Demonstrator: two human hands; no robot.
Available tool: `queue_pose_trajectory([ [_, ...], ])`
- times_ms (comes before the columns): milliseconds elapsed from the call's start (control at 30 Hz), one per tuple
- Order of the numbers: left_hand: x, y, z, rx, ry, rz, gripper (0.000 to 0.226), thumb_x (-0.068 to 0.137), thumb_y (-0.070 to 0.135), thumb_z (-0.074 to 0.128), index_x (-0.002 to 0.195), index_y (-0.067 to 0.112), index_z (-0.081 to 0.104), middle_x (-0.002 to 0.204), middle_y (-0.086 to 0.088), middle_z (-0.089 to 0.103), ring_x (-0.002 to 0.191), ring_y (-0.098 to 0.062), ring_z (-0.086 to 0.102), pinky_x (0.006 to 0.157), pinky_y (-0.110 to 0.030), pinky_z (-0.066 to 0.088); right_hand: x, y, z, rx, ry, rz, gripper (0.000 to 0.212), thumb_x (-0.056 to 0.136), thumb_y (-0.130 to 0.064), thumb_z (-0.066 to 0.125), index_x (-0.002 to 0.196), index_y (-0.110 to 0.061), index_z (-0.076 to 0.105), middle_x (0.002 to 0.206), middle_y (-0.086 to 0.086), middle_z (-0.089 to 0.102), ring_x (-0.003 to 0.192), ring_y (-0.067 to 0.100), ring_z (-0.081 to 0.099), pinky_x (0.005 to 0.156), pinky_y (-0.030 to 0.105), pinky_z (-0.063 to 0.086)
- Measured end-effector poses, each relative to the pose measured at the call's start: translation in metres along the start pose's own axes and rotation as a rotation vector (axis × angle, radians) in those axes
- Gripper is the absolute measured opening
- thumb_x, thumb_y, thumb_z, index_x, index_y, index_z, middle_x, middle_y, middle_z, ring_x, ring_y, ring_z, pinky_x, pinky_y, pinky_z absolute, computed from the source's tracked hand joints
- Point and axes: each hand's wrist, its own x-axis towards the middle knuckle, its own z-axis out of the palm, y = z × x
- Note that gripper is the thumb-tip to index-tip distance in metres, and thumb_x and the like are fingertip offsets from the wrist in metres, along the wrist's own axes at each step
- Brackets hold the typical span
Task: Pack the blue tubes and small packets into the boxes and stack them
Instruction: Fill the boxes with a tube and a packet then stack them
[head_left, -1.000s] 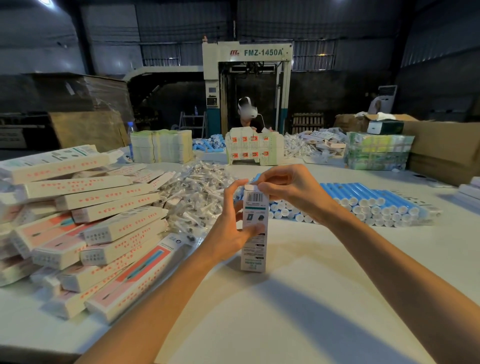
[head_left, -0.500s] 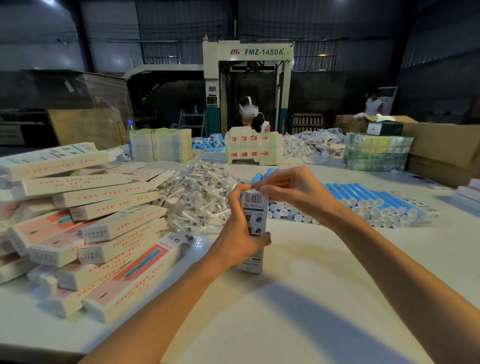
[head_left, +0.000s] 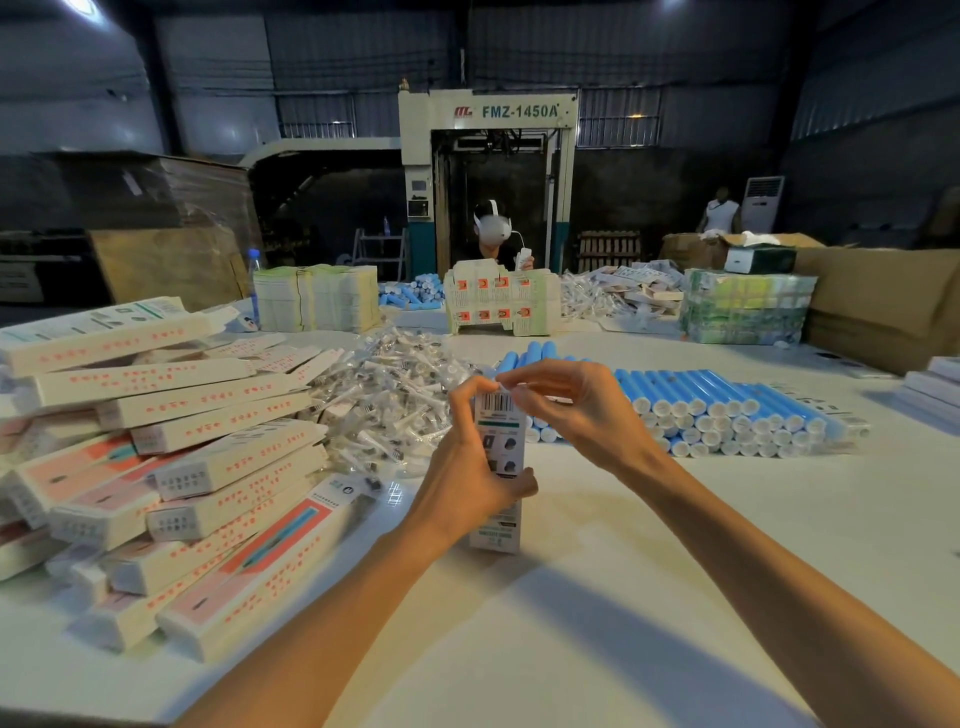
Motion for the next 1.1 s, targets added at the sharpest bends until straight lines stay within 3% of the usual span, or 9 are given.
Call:
queue_pose_trajectory([
  [67, 0.002, 0.003, -0.002, 0.008, -0.012, 0.014, 0.095, 0.075, 0.02, 0.086, 0.126, 0.059, 0.016, 0.105, 0.009, 0.062, 0.078, -0.013, 0.071, 0.066, -0.04, 0.063, -0.002, 0.001, 0.002, -0.004, -0.001, -0.019, 0.022, 0.094, -0.019, 0.076, 0.116, -0.015, 0.077, 0.109, -0.008, 0.078, 0.105, 0.009, 0.073, 0.091, 0.035, 0.061],
  [133, 0.003, 0.005, -0.005, -0.069, -0.062, 0.053, 0.087, 0.086, 0.024, 0.087, 0.128, 0.055, 0.018, 0.113, 0.003, 0.062, 0.089, -0.012, 0.072, 0.074, -0.032, 0.063, -0.003, 0.0, 0.002, 0.042, 0.008, -0.017, 0.021, 0.093, -0.018, 0.078, 0.114, -0.014, 0.077, 0.109, -0.007, 0.078, 0.105, 0.011, 0.073, 0.091, 0.036, 0.061],
  [233, 0.004, 0.012, -0.01, -0.408, -0.07, -0.018, 0.05, 0.106, 0.035, 0.063, 0.14, 0.045, 0.028, 0.123, -0.009, 0.068, 0.107, -0.021, 0.075, 0.087, -0.028, 0.059, -0.007, -0.002, 0.004, 0.132, 0.025, -0.011, 0.02, 0.092, -0.016, 0.078, 0.111, -0.01, 0.078, 0.11, -0.003, 0.079, 0.105, 0.014, 0.074, 0.092, 0.036, 0.061],
  [333, 0.005, 0.015, -0.012, -0.467, 0.013, -0.034, 0.026, 0.114, 0.035, 0.047, 0.138, 0.03, 0.043, 0.123, -0.01, 0.071, 0.107, -0.026, 0.076, 0.087, -0.031, 0.061, -0.012, -0.006, 0.007, 0.183, 0.035, -0.004, 0.018, 0.092, -0.015, 0.079, 0.109, -0.01, 0.08, 0.109, -0.003, 0.079, 0.104, 0.015, 0.075, 0.09, 0.037, 0.061],
  [667, 0.008, 0.015, -0.01, -0.469, 0.09, -0.133, 0.017, 0.108, 0.043, 0.057, 0.119, 0.03, 0.059, 0.112, -0.001, 0.075, 0.106, -0.021, 0.076, 0.08, -0.031, 0.061, -0.01, -0.001, 0.014, 0.152, 0.087, 0.01, 0.012, 0.091, -0.015, 0.079, 0.102, -0.017, 0.082, 0.109, -0.006, 0.079, 0.107, 0.01, 0.073, 0.092, 0.027, 0.058],
  [800, 0.008, 0.015, -0.008, -0.541, 0.08, -0.171, 0.016, 0.11, 0.039, 0.056, 0.122, 0.029, 0.059, 0.116, -0.009, 0.073, 0.109, -0.025, 0.074, 0.09, -0.04, 0.062, -0.02, 0.007, 0.023, 0.242, 0.075, 0.063, 0.026, 0.098, -0.024, 0.072, 0.124, -0.024, 0.074, 0.131, -0.009, 0.071, 0.122, 0.011, 0.066, 0.098, 0.032, 0.056],
  [867, 0.008, 0.014, -0.009, -0.619, 0.104, -0.222, 0.015, 0.108, 0.037, 0.058, 0.119, 0.028, 0.06, 0.113, -0.012, 0.073, 0.104, -0.027, 0.071, 0.09, -0.047, 0.059, -0.031, 0.012, 0.033, 0.349, 0.067, 0.16, 0.044, 0.1, -0.035, 0.069, 0.142, -0.034, 0.059, 0.141, -0.013, 0.063, 0.13, 0.008, 0.06, 0.103, 0.033, 0.053],
  [1000, 0.01, 0.01, -0.016, -0.936, 0.134, -0.349, 0.014, 0.105, 0.029, 0.056, 0.118, 0.024, 0.059, 0.111, -0.014, 0.07, 0.102, -0.029, 0.065, 0.085, -0.045, 0.058, -0.049, 0.019, 0.049, 0.46, -0.134, 0.421, 0.045, 0.104, -0.054, 0.053, 0.146, -0.04, 0.049, 0.135, -0.004, 0.066, 0.124, 0.016, 0.065, 0.109, 0.051, 0.049],
  [1100, 0.01, 0.01, -0.018, -1.018, 0.152, -0.409, 0.015, 0.108, 0.03, 0.052, 0.12, 0.031, 0.062, 0.126, -0.021, 0.071, 0.108, -0.03, 0.065, 0.085, -0.042, 0.057, -0.055, 0.011, 0.056, 0.524, -0.215, 0.436, 0.045, 0.106, -0.053, 0.048, 0.144, -0.029, 0.052, 0.13, 0.007, 0.067, 0.115, 0.027, 0.069, 0.102, 0.047, 0.056],
])
